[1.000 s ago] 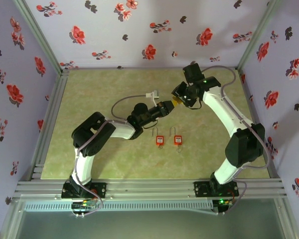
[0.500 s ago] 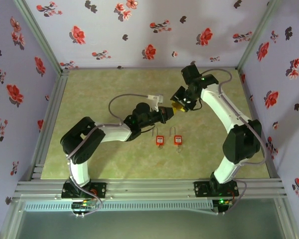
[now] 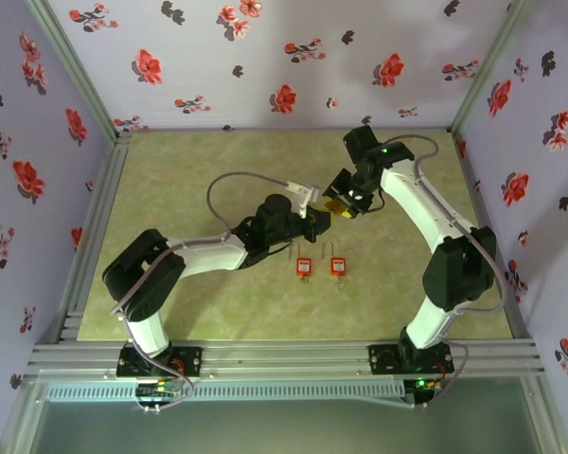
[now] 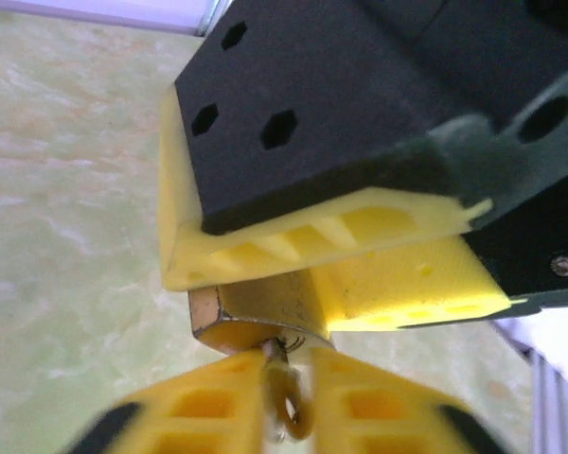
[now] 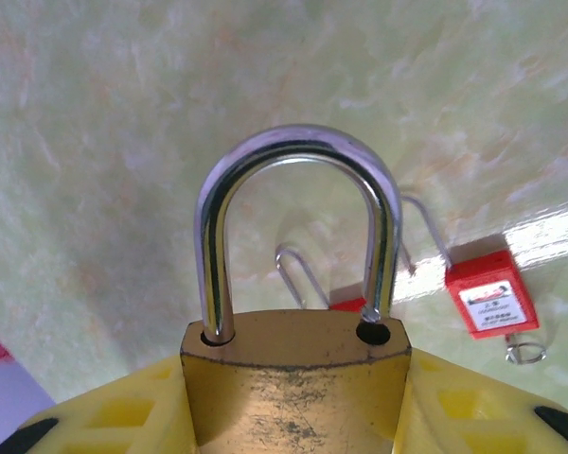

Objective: Unlock with the key

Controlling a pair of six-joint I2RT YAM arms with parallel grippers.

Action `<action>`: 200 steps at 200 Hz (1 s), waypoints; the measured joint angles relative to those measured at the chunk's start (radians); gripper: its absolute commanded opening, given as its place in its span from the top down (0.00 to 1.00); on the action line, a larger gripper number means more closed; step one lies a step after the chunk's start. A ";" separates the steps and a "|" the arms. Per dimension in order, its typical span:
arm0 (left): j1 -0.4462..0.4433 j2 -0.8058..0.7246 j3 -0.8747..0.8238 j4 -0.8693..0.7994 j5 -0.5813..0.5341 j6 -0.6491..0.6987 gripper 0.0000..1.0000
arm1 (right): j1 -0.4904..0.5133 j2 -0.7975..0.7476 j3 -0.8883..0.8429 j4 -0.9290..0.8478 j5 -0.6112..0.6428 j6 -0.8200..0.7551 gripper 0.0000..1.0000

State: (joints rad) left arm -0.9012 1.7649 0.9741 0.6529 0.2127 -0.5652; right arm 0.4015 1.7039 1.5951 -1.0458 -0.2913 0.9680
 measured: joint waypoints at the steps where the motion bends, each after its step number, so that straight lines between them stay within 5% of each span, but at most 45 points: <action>1: 0.001 0.000 -0.002 0.003 0.002 -0.003 0.60 | 0.001 0.000 0.000 0.002 -0.002 0.000 0.94; 28: 0.029 -0.012 -0.073 0.110 0.066 -0.126 0.41 | 0.011 -0.003 -0.002 0.010 -0.027 -0.041 0.93; 71: 0.106 -0.160 -0.200 0.161 0.091 -0.291 0.36 | 0.011 -0.016 -0.002 -0.019 -0.017 -0.148 0.93; 117: 0.241 -0.323 -0.165 0.011 0.137 -0.430 0.37 | 0.024 -0.072 -0.020 -0.024 -0.020 -0.293 0.94; 200: 0.268 -0.138 0.189 -0.461 0.344 -0.455 0.52 | 0.150 -0.119 -0.023 -0.030 -0.011 -0.499 0.94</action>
State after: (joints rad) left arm -0.6331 1.6264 1.1633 0.1917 0.5568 -1.0206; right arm 0.5518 1.5848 1.5723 -1.0756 -0.3027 0.4686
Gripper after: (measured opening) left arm 0.502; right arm 0.451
